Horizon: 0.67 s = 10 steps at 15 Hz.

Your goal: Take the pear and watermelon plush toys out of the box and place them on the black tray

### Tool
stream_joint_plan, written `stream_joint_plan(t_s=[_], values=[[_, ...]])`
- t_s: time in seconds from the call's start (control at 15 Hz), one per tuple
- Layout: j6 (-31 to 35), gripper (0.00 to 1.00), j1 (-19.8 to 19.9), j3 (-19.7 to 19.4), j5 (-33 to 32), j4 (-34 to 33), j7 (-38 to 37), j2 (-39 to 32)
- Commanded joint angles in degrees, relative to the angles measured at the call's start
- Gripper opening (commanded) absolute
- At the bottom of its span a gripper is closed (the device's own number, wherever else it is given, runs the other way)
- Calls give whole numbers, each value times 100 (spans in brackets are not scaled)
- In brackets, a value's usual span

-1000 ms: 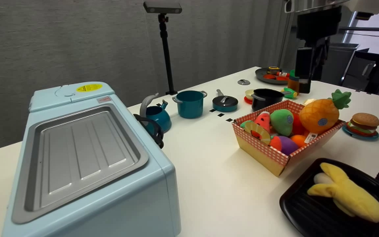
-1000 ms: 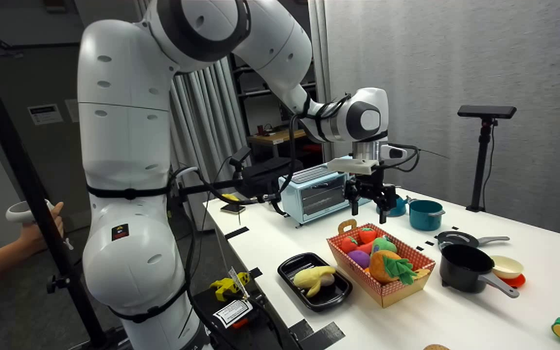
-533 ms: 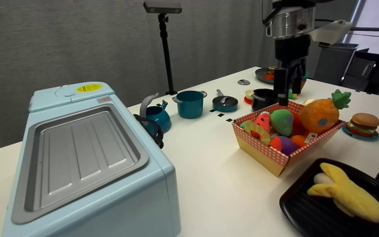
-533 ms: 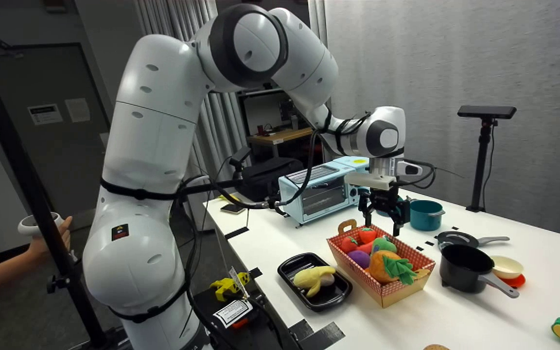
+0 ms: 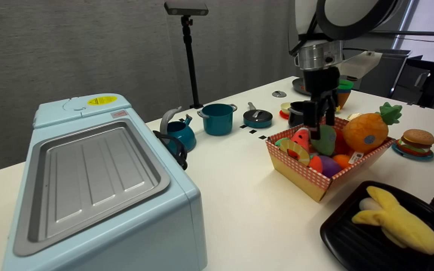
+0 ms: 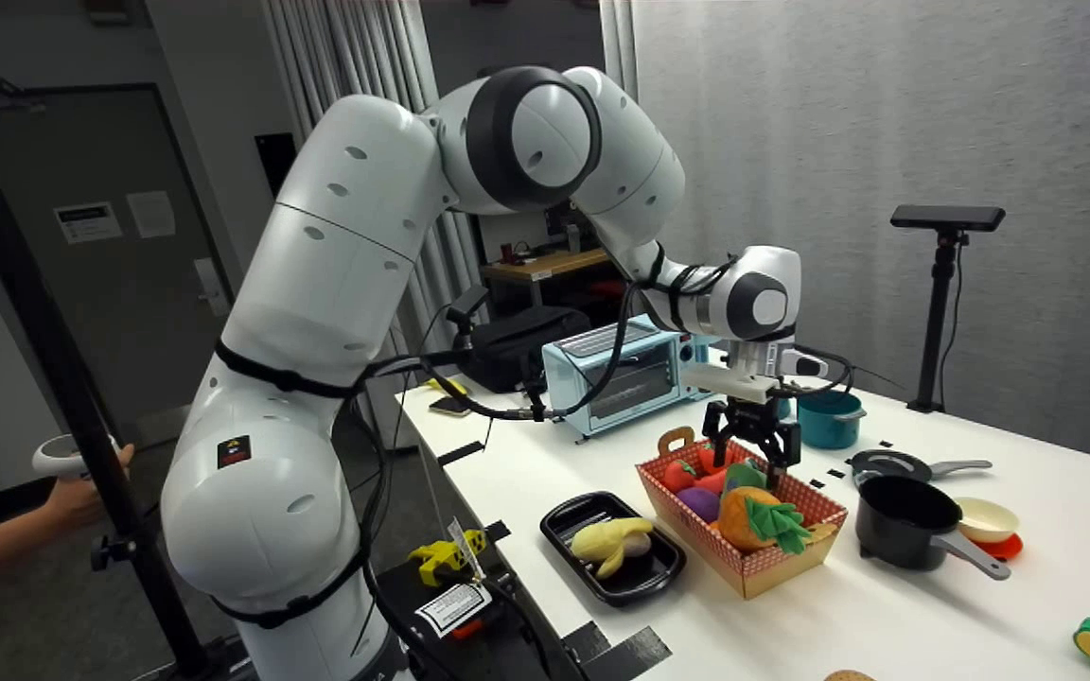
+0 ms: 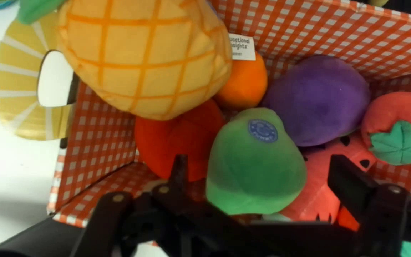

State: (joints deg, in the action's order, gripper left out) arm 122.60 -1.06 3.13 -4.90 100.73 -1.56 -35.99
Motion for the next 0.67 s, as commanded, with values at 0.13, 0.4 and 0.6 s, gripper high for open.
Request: stream_joint_plan(t_s=[0.13, 0.4, 0.6], values=[[-237, 69, -8, -35, 142, -322, 206, -385], [-304, 37, -44, -77, 110, -220, 95, -317], [-578, 17, -108, -81, 103, -126, -38, -88]])
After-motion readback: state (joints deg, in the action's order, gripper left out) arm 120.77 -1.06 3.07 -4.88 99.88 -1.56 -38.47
